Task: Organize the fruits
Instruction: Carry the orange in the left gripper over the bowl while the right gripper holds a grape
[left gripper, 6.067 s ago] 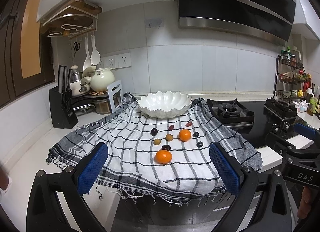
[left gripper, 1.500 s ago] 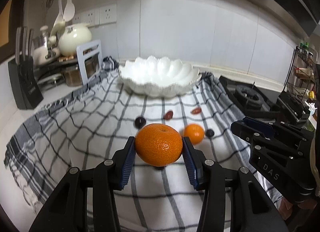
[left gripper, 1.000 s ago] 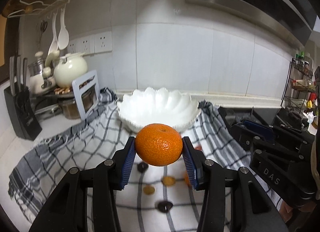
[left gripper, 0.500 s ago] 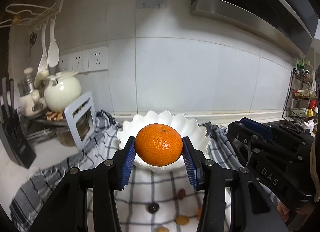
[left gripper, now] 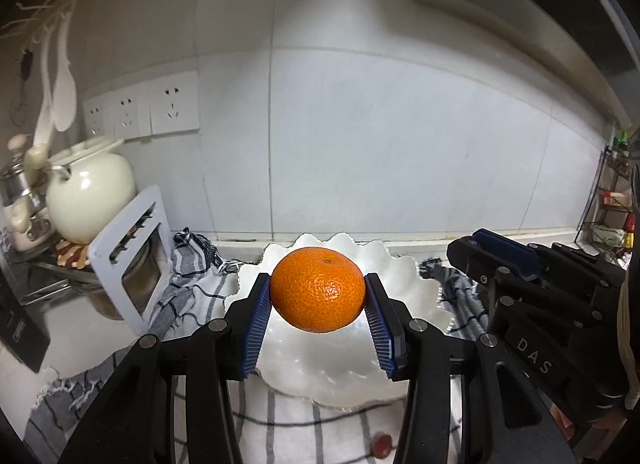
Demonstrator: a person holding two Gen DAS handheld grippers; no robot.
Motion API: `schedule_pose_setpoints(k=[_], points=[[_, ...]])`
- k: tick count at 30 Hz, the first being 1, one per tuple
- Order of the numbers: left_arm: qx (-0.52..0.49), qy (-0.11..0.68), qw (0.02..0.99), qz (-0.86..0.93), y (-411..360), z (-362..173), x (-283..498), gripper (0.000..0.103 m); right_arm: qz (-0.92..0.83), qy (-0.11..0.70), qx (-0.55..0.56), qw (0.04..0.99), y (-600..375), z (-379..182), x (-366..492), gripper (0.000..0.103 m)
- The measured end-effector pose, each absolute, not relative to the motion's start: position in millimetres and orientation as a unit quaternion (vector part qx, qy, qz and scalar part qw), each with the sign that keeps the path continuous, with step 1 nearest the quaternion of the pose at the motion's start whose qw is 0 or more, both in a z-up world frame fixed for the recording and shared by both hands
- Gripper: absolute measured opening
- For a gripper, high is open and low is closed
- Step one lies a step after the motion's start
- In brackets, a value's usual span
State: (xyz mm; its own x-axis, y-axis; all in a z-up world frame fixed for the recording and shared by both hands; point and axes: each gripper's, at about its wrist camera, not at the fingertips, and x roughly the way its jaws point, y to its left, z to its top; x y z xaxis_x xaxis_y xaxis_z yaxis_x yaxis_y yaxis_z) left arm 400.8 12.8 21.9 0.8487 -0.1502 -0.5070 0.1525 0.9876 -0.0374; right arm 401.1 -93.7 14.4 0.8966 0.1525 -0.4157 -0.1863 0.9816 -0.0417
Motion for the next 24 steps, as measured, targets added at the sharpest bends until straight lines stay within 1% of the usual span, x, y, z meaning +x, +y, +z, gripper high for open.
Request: schedule_pose_setpoints(k=[13,24], points=[[0.016,0.35,0.933,-0.082,13.1,-17.7,492.4,0.046,0.096,0.309,-0.033,0.945,-97.0,-27.1,491.5,0.024],[0.018,0.422,0.903,-0.083,7.2,-57.0,531.7,0.046,0.1,0.39,-0.03,0.915,-101.1,-67.6,538.5,0.024]])
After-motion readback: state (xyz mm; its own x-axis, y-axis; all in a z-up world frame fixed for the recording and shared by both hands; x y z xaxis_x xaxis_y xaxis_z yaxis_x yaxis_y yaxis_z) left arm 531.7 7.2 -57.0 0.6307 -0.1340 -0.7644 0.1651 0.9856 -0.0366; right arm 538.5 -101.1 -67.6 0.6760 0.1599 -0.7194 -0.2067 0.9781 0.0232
